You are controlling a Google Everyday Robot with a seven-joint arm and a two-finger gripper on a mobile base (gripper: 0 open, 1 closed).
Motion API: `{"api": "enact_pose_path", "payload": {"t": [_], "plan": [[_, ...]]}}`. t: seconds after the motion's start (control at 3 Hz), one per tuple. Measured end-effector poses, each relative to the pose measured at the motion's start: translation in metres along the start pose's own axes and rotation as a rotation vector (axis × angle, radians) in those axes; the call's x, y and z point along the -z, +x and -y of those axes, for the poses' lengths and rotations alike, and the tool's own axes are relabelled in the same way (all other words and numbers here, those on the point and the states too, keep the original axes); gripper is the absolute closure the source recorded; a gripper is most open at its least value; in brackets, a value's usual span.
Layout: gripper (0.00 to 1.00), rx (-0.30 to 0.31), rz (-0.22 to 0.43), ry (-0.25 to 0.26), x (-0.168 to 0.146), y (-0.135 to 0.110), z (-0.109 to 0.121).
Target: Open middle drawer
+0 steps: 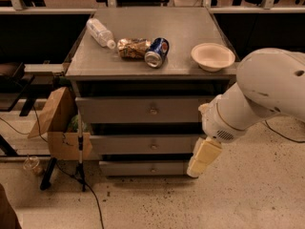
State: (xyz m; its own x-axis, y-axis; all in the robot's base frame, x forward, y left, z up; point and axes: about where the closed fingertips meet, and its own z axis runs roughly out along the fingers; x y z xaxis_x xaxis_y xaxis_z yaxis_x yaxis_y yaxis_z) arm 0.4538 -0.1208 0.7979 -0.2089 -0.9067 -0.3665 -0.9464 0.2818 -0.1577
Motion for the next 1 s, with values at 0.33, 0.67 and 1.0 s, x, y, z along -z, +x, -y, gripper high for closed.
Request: {"api": "enact_pose_path", "payload": {"t": [0.33,0.67,1.0], "plan": [[0.0,0.0,0.0,0.0,0.0,0.0,0.0],[0.0,-0.013,-0.02,-0.001,-0.021,0.004,0.018],[0.0,-0.057,-0.036,-0.01,-0.077,0.024,0.054]]}}
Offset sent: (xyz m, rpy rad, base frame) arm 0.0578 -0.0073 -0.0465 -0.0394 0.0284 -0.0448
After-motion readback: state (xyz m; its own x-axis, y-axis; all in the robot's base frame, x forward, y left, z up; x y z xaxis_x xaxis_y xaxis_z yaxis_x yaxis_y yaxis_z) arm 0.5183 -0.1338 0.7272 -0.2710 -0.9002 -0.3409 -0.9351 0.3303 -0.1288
